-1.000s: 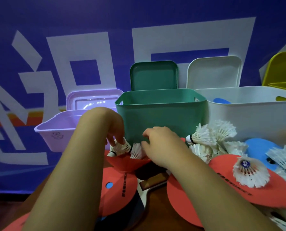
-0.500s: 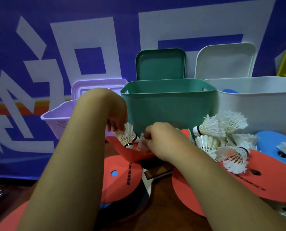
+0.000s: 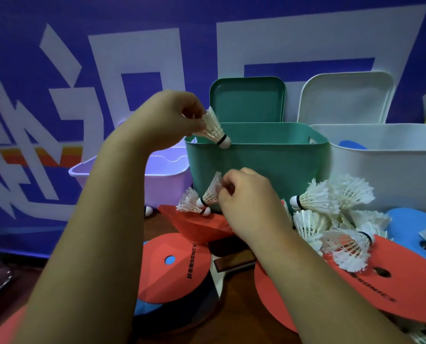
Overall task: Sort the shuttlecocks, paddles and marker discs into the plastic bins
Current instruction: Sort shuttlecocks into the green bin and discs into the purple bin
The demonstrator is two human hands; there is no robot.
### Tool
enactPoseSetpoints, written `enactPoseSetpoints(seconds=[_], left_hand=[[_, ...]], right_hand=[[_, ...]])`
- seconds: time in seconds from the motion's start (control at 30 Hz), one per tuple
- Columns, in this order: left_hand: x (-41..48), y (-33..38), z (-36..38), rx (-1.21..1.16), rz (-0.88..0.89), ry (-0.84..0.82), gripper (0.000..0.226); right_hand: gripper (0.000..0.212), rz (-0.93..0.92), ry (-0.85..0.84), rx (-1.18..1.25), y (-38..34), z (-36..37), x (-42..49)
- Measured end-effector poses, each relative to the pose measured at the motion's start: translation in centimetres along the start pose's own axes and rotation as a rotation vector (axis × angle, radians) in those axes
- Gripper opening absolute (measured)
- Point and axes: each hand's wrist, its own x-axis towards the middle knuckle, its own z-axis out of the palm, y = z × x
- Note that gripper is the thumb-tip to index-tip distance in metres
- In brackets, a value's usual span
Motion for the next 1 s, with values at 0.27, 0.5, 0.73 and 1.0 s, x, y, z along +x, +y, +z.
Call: enactPoseSetpoints(seconds=[0.27, 0.5, 0.73, 1.0], left_hand=[[1.7, 0.5, 5.0, 0.106, -0.001, 0.162, 0.027], [1.1, 1.5, 4.7, 0.135, 0.005, 0.095, 0.029], [0.3, 1.8, 2.6, 0.203, -0.053, -0.053, 0.017], [0.5, -0.2, 1.6, 0.196, -0.162, -0.258, 0.028]], right_hand=[[0.012, -0.024, 0.072, 0.066, -0.1, -0.5, -0.1], [0.006, -0.036, 0.287, 0.174, 0.6, -1.9, 0.8], [0.008, -0.014, 0.479, 0.319, 0.3, -4.3, 2.0], [0.009, 0.026, 0.664, 0.128, 1.4, -7.0, 5.1]])
